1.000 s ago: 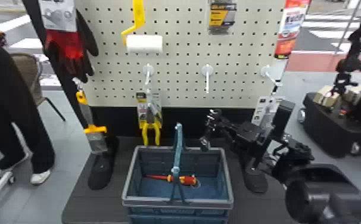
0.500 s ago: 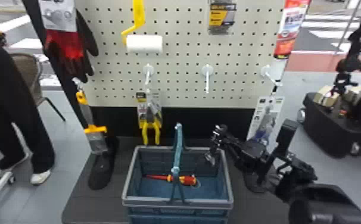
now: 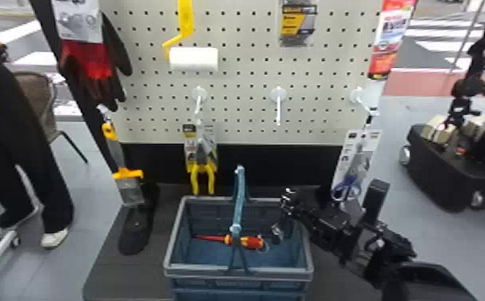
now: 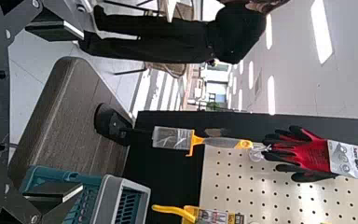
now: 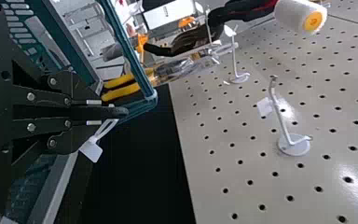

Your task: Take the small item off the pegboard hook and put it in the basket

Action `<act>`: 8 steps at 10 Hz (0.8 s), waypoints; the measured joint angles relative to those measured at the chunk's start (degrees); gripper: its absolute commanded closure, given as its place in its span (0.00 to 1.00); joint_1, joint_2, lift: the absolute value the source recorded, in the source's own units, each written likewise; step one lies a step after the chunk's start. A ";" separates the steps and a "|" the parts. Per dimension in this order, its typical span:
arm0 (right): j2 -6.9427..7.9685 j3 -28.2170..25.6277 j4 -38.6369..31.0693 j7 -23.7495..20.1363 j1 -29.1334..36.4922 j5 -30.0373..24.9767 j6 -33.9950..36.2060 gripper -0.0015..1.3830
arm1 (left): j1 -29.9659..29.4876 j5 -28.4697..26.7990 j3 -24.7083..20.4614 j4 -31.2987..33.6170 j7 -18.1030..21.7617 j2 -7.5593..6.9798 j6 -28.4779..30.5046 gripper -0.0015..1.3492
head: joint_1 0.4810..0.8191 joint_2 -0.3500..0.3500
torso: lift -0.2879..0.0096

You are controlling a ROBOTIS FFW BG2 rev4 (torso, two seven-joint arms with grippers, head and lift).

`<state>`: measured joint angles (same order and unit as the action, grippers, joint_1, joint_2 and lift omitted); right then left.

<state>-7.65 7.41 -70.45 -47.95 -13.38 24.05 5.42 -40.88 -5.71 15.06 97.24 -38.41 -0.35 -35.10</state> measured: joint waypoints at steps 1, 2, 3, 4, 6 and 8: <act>0.00 1.36 1.24 -0.11 -0.53 0.54 -0.05 0.92 | 0.00 0.00 0.04 -0.09 0.00 0.00 0.02 0.12 | 0.20 0.50 | 0.63; 0.00 2.75 2.14 -0.14 -0.97 1.08 -0.06 0.92 | 0.03 0.00 0.06 -0.15 0.00 0.00 0.03 0.12 | 0.20 0.50 | 0.63; 0.00 4.03 2.82 -0.14 -1.33 1.62 -0.13 0.91 | 0.09 -0.01 0.11 -0.25 0.00 0.00 0.03 0.12 | 0.20 0.50 | 0.63; 0.00 5.05 3.32 -0.20 -1.66 2.03 -0.20 0.58 | 0.18 -0.01 0.14 -0.36 0.00 0.00 0.03 0.12 | 0.20 0.50 | 0.63; -0.01 5.71 3.97 -0.21 -2.03 2.51 -0.46 0.02 | 0.24 -0.01 0.20 -0.42 0.00 0.00 -0.01 0.12 | 0.20 0.50 | 0.63; -0.16 5.69 4.02 -0.21 -2.29 2.65 -0.70 0.13 | 0.25 0.00 0.20 -0.42 0.00 0.00 -0.04 0.12 | 0.20 0.50 | 0.63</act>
<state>-7.81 13.10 -66.43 -48.16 -15.67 26.70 4.73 -40.64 -5.71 15.26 96.82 -38.41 -0.35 -35.14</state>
